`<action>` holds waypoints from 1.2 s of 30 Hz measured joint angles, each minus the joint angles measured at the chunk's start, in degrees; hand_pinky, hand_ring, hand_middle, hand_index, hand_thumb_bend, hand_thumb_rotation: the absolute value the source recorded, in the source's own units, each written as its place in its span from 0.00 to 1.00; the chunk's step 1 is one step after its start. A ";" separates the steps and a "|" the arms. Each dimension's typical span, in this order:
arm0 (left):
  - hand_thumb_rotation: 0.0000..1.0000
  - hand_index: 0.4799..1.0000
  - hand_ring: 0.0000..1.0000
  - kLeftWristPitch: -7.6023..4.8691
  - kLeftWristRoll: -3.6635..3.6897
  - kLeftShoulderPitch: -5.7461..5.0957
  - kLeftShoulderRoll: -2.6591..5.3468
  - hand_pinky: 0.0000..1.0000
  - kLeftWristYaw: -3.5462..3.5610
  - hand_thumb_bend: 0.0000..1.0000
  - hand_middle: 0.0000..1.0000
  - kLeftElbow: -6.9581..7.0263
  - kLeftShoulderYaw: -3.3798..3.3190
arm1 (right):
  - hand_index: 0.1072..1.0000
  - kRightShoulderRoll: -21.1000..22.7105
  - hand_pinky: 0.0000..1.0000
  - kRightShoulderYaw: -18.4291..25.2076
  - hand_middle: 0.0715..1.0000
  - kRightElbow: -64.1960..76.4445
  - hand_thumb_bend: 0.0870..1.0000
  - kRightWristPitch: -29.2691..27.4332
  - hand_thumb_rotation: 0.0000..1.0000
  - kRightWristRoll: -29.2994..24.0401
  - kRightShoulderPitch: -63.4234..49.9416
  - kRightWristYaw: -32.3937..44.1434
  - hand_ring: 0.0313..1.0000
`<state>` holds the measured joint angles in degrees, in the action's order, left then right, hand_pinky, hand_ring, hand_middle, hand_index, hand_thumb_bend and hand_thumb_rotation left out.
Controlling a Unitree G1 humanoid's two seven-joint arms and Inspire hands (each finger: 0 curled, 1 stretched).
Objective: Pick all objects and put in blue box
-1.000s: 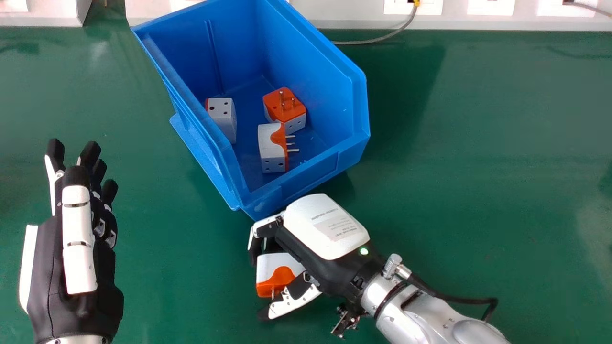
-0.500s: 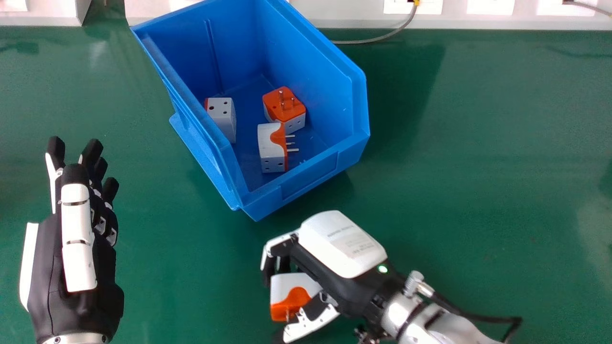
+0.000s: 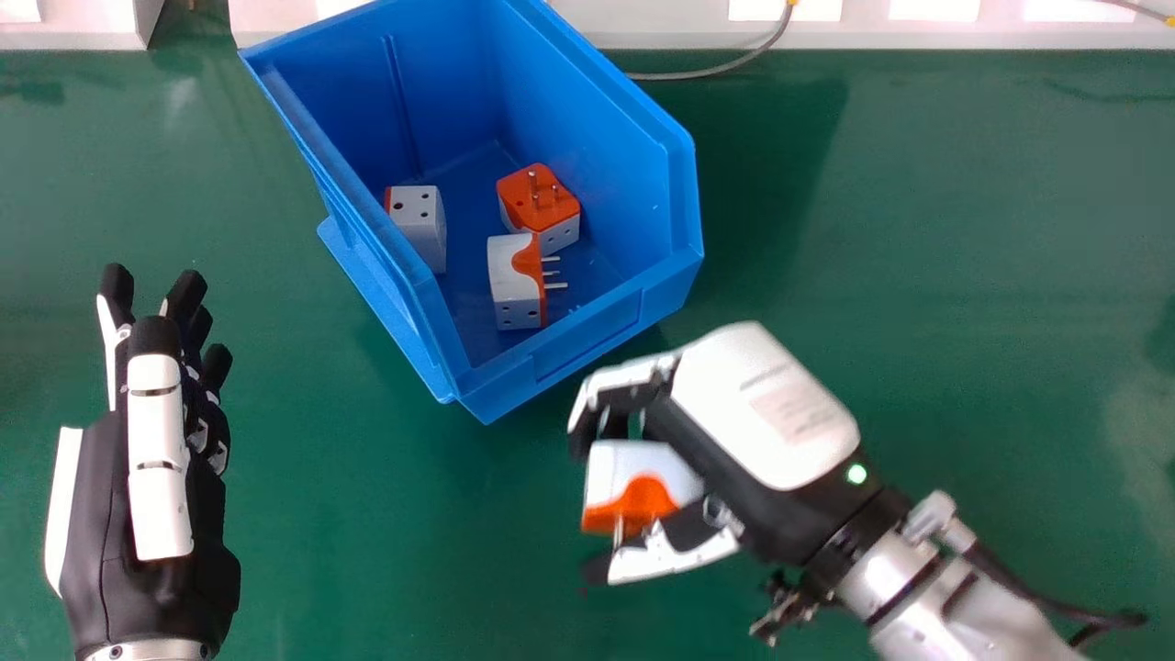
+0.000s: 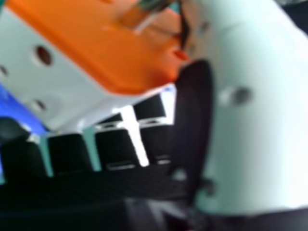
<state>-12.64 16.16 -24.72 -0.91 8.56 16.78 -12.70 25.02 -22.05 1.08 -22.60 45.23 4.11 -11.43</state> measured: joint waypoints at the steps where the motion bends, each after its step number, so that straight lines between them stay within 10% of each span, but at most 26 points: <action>1: 0.94 1.00 1.00 0.00 0.00 0.14 0.00 1.00 0.00 0.45 0.97 -0.13 -0.02 | 0.41 -0.04 0.05 0.73 0.08 0.23 0.43 -0.04 0.15 0.00 0.86 0.00 0.06; 36: 0.97 1.00 1.00 0.90 0.62 -0.57 -0.16 1.00 0.17 0.42 0.98 1.24 0.36 | 0.41 -20.52 0.14 -5.42 0.22 -52.71 0.44 4.35 0.14 4.56 48.75 -9.27 0.18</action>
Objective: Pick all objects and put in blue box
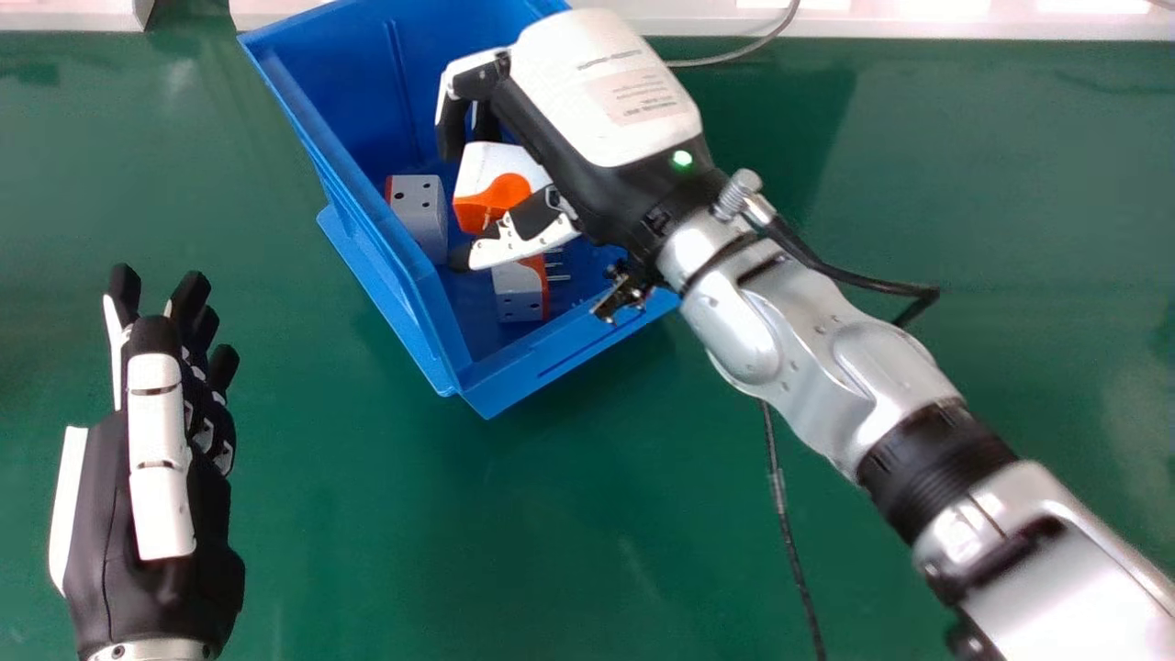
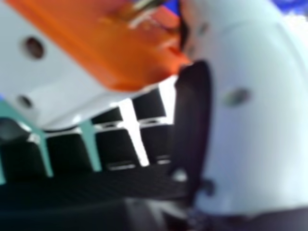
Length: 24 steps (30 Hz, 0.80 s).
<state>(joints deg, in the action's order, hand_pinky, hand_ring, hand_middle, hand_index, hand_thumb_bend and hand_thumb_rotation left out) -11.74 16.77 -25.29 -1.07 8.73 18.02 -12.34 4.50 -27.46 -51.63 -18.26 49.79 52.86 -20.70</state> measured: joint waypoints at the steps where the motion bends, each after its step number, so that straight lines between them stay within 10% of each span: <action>1: 0.97 1.00 1.00 0.00 -0.02 -0.10 0.00 1.00 -0.02 0.43 0.98 0.13 -0.01 | 0.41 -0.38 0.15 -0.34 0.23 -2.15 0.44 0.12 0.14 0.01 1.17 -0.60 0.19; 16: 0.98 1.00 1.00 -0.04 -1.03 -1.72 0.12 1.00 -0.25 0.42 0.97 1.13 0.20 | 0.41 -5.47 0.15 -4.15 0.24 -16.64 0.43 6.61 0.15 -0.06 10.35 -2.07 0.20; 24: 0.97 1.00 1.00 -0.18 -0.95 -2.08 0.56 1.00 -0.34 0.43 0.97 1.17 0.24 | 0.42 -6.60 0.28 -4.67 0.46 -18.44 0.44 9.34 0.14 -0.76 12.20 0.85 0.39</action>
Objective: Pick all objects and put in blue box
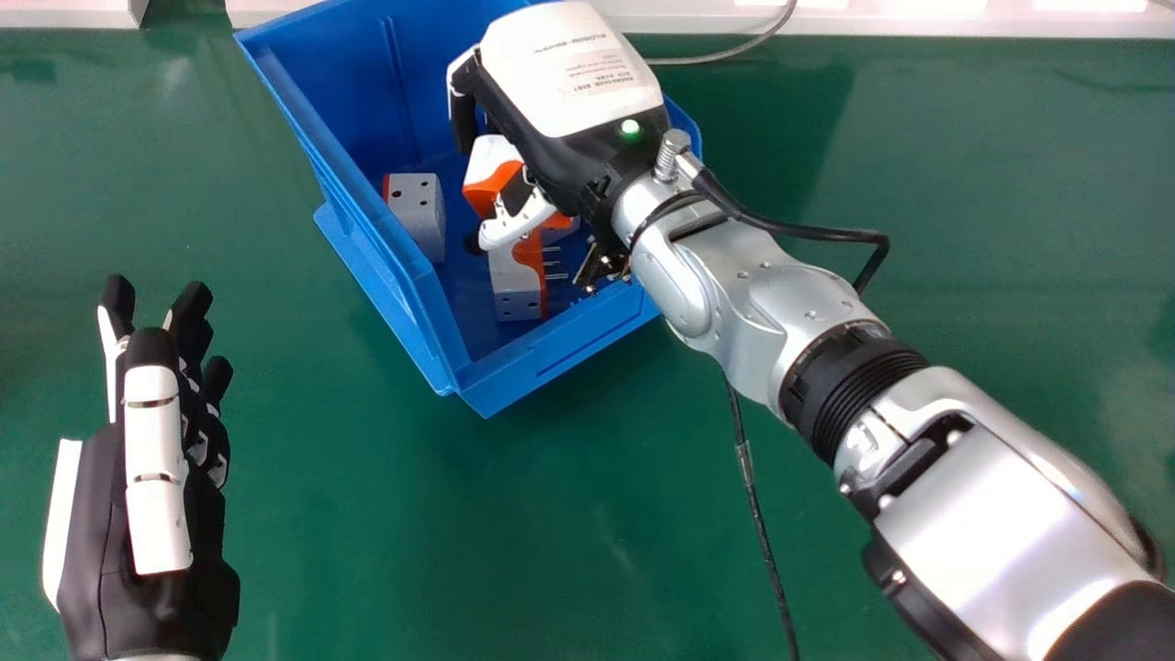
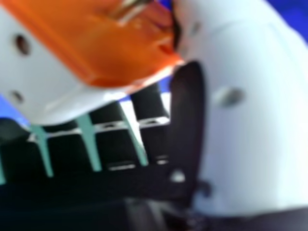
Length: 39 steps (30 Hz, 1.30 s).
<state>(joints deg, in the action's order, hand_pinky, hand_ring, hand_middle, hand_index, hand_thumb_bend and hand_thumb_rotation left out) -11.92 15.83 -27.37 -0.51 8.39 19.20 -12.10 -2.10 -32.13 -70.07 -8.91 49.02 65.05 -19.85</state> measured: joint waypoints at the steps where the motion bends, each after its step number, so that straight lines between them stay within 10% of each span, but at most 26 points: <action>1: 0.97 1.00 1.00 0.00 0.00 -0.10 0.07 1.00 0.00 0.43 0.97 0.02 0.01 | 0.43 -0.18 0.31 0.00 0.50 -0.18 0.44 0.28 0.14 -0.32 0.10 0.72 0.43; 10: 0.97 1.00 1.00 -0.13 -1.39 -1.23 1.29 1.00 -1.03 0.45 0.96 0.53 0.58 | 0.43 -1.25 0.53 -1.45 0.65 -1.68 0.45 4.11 0.16 -1.30 1.16 6.02 0.60; 16: 0.98 1.00 1.00 -0.13 -1.63 -1.29 1.32 1.00 -0.92 0.43 0.97 0.65 1.25 | 0.85 -1.01 0.80 -4.17 0.90 -1.36 0.43 4.23 0.53 -1.02 1.16 7.64 0.89; 39: 0.97 1.00 1.00 -0.11 -2.20 -0.32 1.76 1.00 -1.04 0.43 0.97 0.80 1.78 | 0.94 -0.49 0.86 -6.43 0.98 -0.61 0.40 6.53 0.67 -1.12 1.15 8.31 0.95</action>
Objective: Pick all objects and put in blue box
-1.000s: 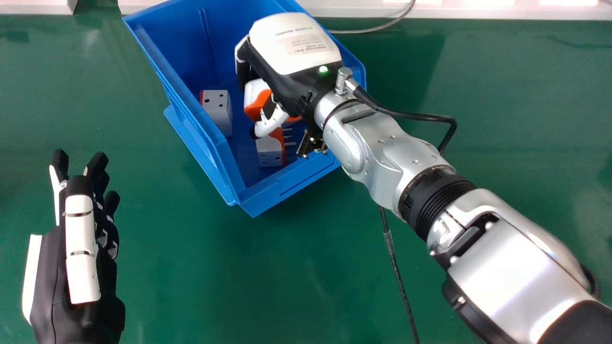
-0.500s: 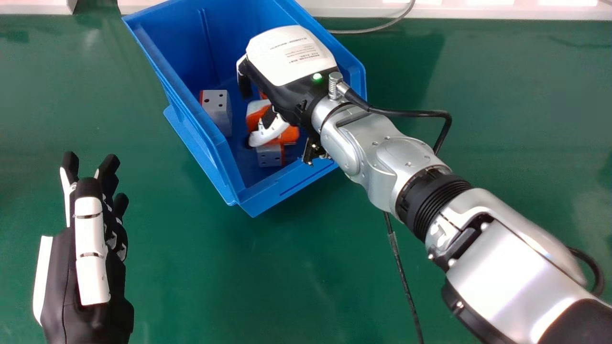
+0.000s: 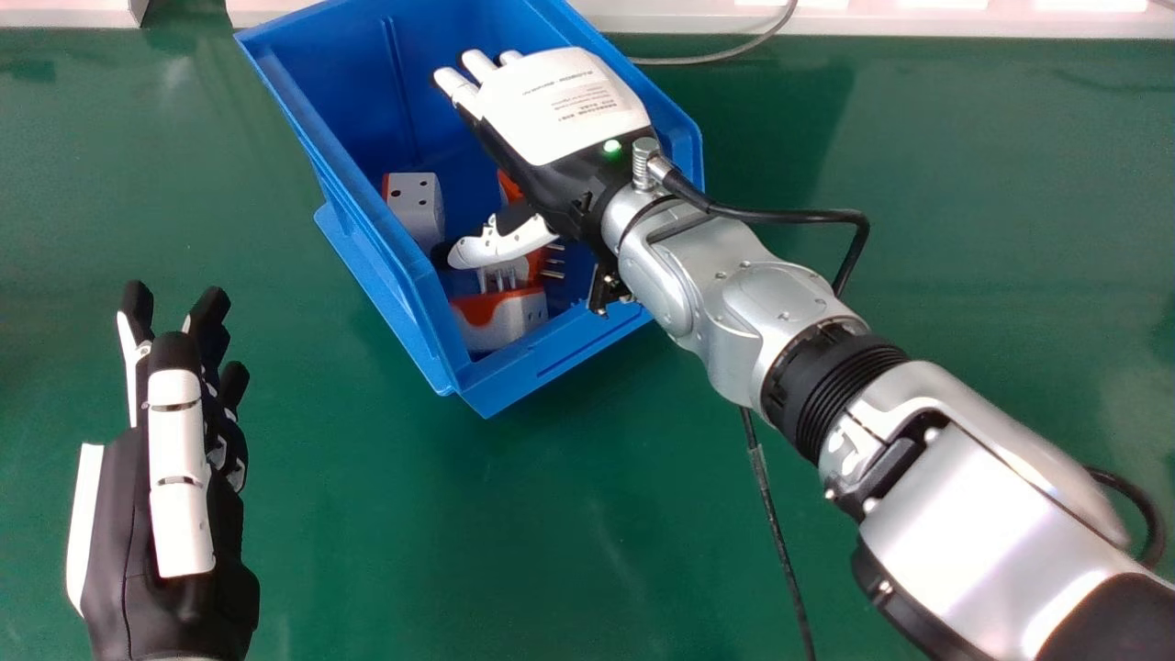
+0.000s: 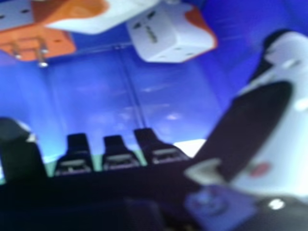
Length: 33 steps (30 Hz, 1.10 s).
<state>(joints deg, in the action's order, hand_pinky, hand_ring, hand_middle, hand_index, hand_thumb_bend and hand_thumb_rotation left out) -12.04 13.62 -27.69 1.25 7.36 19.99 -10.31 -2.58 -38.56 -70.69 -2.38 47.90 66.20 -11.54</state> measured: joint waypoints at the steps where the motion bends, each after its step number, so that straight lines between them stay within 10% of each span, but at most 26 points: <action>1: 0.97 1.00 1.00 0.01 0.02 0.08 0.00 1.00 0.02 0.43 0.97 0.00 -0.01 | 0.93 0.07 0.85 0.00 0.97 0.12 0.41 0.00 0.65 0.00 -0.01 -0.03 0.94; 16: 0.96 1.00 1.00 0.12 1.55 1.43 -0.87 1.00 0.94 0.42 0.98 -0.75 -0.90 | 0.90 4.57 0.80 2.52 0.93 7.86 0.31 -5.49 0.26 -0.75 -5.83 -10.12 0.91; 22: 0.97 1.00 1.00 0.16 2.01 1.72 -1.59 1.00 1.16 0.42 0.97 -1.05 -1.37 | 0.93 8.87 0.82 4.39 0.96 21.75 0.20 -5.57 0.54 -0.49 -13.47 -12.65 0.93; 33: 0.96 1.00 1.00 0.81 2.07 2.21 -1.84 1.00 1.00 0.43 0.98 -1.21 -1.73 | 0.95 16.51 0.79 13.75 0.95 58.11 0.17 -10.05 0.71 -5.45 -45.75 -15.23 0.92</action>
<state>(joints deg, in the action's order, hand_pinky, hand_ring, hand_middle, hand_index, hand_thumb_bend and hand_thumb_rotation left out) -11.22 15.69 -25.48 -0.58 8.36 18.78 -12.04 13.92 -24.81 -12.57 -12.43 42.45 20.45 -26.77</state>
